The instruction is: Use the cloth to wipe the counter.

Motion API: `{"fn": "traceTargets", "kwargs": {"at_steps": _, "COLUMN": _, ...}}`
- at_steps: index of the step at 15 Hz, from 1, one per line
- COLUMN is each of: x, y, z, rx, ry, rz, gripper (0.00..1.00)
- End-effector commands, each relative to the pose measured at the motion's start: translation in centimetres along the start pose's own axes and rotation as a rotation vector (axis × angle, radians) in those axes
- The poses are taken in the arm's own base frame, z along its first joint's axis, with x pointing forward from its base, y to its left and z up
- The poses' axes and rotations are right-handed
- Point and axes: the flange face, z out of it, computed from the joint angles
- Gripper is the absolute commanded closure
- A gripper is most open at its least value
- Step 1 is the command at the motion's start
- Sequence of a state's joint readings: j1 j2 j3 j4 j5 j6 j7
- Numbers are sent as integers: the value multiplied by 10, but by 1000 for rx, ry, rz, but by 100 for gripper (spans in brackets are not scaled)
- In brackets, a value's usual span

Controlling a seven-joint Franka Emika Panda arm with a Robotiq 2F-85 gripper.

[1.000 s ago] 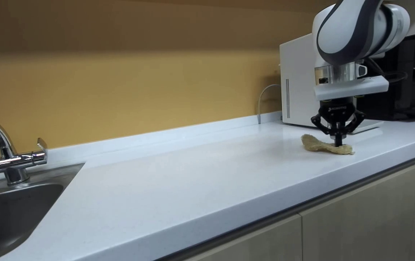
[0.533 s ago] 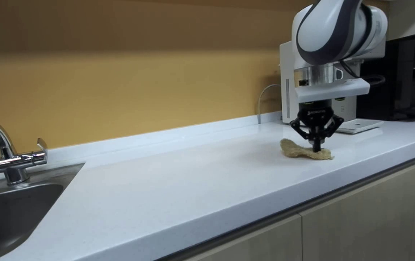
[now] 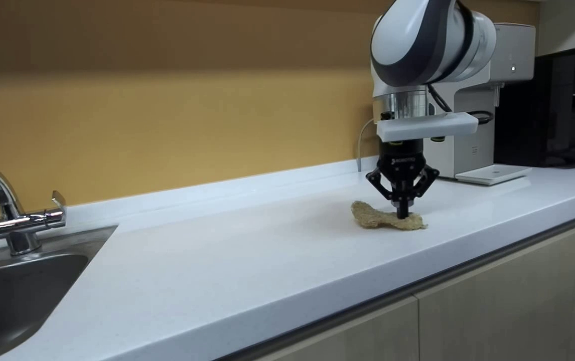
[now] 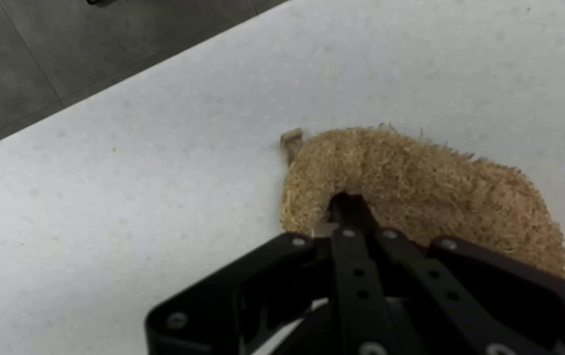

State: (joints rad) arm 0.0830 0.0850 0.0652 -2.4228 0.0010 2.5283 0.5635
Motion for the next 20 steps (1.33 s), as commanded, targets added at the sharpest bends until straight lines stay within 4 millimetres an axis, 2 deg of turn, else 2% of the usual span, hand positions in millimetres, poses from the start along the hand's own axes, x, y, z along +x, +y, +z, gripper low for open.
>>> {"fn": "traceTargets", "kwargs": {"at_steps": 1, "x": 3, "y": 37, "z": 28, "rx": -54, "ry": -20, "rz": 139, "gripper": 100}}
{"fn": "traceTargets", "kwargs": {"at_steps": 7, "x": -2, "y": 115, "z": 16, "rx": -127, "ry": 31, "rz": 410, "gripper": 100}}
{"fn": "traceTargets", "kwargs": {"at_steps": 10, "x": -1, "y": 135, "z": 17, "rx": -155, "ry": 33, "rz": 472, "gripper": 100}}
{"fn": "traceTargets", "kwargs": {"at_steps": 13, "x": 14, "y": 129, "z": 22, "rx": -151, "ry": 29, "rz": 460, "gripper": 100}}
{"fn": "traceTargets", "kwargs": {"at_steps": 17, "x": 25, "y": 88, "z": 34, "rx": -134, "ry": 2, "rz": 379, "gripper": 100}}
{"fn": "traceTargets", "kwargs": {"at_steps": 20, "x": 14, "y": 48, "z": 47, "rx": -105, "ry": -53, "rz": 299, "gripper": 100}}
